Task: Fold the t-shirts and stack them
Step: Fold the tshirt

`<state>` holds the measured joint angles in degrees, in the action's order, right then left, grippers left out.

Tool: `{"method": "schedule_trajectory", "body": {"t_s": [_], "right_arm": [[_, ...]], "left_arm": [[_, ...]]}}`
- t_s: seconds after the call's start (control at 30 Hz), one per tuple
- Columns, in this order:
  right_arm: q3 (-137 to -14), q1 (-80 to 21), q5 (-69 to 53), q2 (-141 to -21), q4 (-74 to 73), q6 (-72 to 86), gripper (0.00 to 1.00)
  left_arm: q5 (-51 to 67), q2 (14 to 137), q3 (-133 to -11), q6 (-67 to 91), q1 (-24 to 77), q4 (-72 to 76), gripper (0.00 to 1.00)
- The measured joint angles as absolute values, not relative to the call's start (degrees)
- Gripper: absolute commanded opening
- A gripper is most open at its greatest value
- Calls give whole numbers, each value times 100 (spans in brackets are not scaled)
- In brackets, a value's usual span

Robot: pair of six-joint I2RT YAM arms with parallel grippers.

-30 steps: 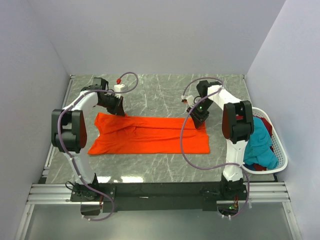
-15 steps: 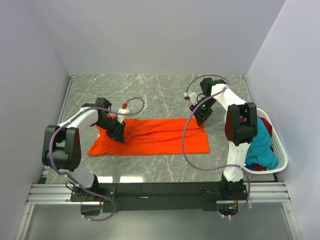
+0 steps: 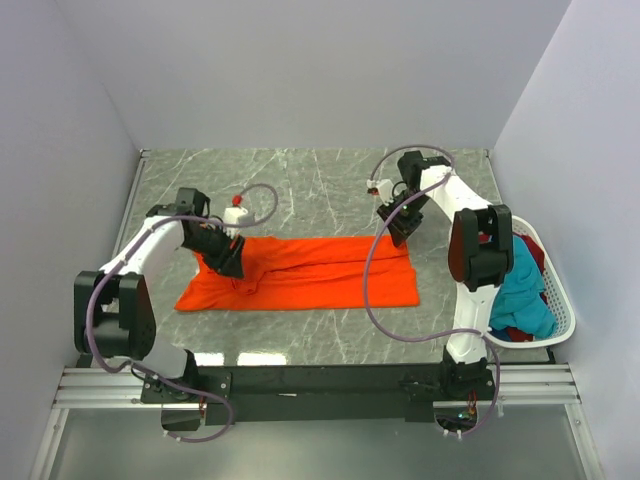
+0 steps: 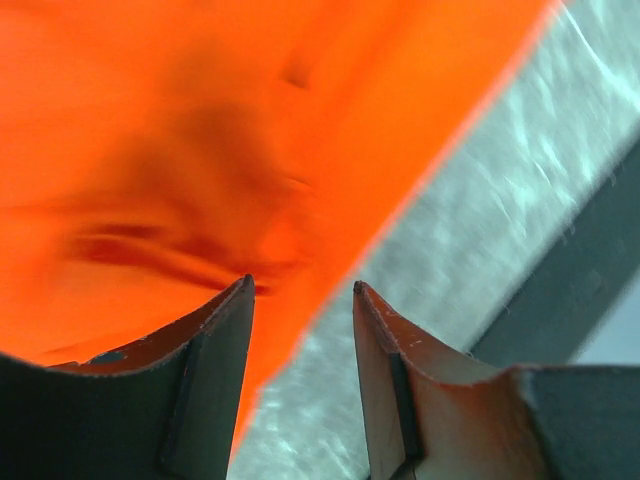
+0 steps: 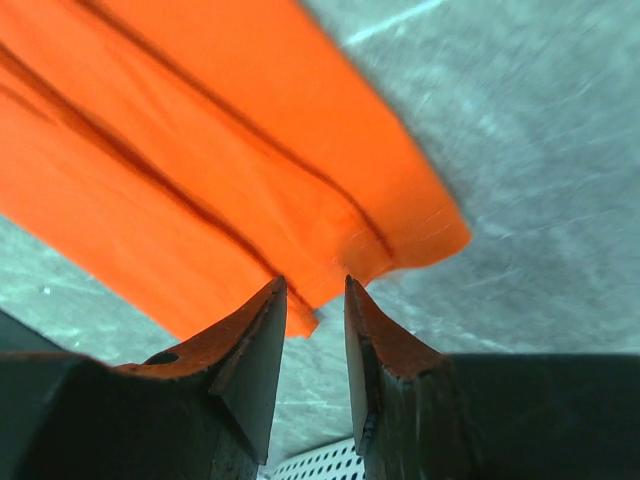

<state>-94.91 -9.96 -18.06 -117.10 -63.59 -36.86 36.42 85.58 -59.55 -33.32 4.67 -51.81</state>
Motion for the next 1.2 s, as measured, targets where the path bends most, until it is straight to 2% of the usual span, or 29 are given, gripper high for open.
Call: {"method": "schedule_trajectory", "body": {"t_s": [0.23, 0.47, 0.63, 0.83, 1.03, 1.2], "right_arm": [[-9802, -1066, -1662, -12005, -6108, -3437, 38], [-9784, -1074, -1527, -12217, -6016, -3365, 37], [-9640, -1074, -1459, -12217, -6040, -3402, 36], [-9511, -1074, -1452, -12206, -6147, -3553, 34], [-9321, -1074, -1441, -12073, -6425, -3789, 24], [-9319, -1059, -1505, -11784, -6718, -4060, 19]], "left_arm": [[3212, 9445, -6897, -2554, 132, -4351, 49], [2720, 10283, -7314, -2287, 137, -4156, 38], [2390, 10095, -7028, -2469, 126, -4344, 31], [2062, 9489, -6554, -2965, 106, -5026, 29], [2069, 9087, -6469, -3505, 45, -5693, 31], [2823, 8967, -6895, -3660, 104, -5911, 41]]}}
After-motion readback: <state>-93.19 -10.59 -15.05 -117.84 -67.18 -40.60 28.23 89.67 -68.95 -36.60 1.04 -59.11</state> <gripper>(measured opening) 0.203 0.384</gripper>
